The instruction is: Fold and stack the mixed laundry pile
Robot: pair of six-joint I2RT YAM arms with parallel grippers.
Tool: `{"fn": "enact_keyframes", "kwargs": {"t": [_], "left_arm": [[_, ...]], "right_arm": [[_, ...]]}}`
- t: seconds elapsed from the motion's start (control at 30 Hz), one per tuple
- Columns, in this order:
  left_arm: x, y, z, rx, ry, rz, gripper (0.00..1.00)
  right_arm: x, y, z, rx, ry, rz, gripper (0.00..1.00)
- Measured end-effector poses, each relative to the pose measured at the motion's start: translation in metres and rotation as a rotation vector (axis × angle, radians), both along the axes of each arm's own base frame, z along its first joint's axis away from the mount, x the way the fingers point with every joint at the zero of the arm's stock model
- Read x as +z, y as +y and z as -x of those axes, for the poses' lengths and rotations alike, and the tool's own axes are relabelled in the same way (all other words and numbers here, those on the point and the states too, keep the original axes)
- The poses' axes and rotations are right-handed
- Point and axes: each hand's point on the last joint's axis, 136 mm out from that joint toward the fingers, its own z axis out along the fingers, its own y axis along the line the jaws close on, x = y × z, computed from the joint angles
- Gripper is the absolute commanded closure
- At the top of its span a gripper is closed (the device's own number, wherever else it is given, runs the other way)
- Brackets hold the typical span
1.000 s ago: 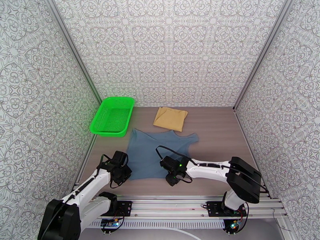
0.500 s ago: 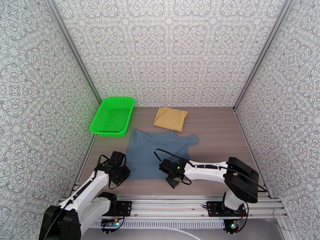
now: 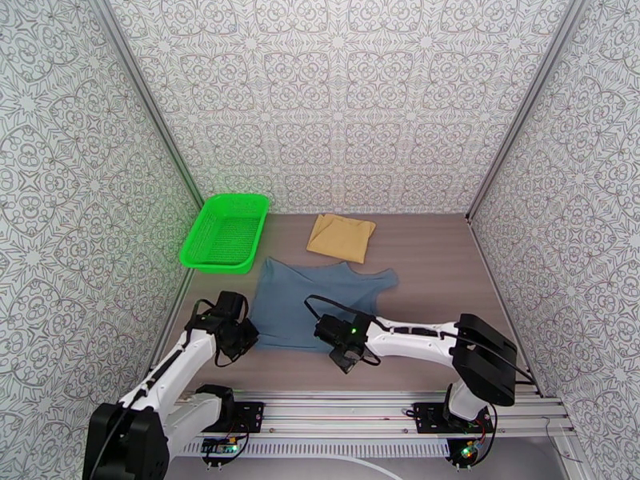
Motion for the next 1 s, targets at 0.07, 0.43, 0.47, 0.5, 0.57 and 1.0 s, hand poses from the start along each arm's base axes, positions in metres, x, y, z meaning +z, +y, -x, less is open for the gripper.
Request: {"fn": "enact_keyframes", "kwargs": {"t": [0.07,0.43,0.47,0.5,0.57,1.0], "left_arm": [[0.002,0.001,-0.005,-0.005,0.0,0.001,1.0],[0.004,0.002,-0.028,-0.03,0.034,0.009,1.0],[0.003,0.002,-0.029,-0.03,0.039,0.011,1.0],[0.003,0.002,-0.031,-0.031,0.042,0.011,0.98],[0.001,0.002,-0.033,-0.032,0.052,0.015,0.95],[-0.01,0.006,-0.054,-0.039,0.078,0.019,0.68]], "right_arm": [[0.0,0.0,-0.002,0.007,-0.001,0.011,1.0],[0.006,-0.003,-0.028,-0.011,-0.027,0.031,1.0],[0.007,-0.003,-0.031,-0.011,-0.03,0.028,1.0],[0.008,-0.003,-0.034,-0.016,-0.032,0.025,1.0],[0.01,-0.003,-0.039,-0.019,-0.035,0.022,1.0],[0.0,-0.01,-0.068,-0.038,-0.023,0.05,1.0]]}}
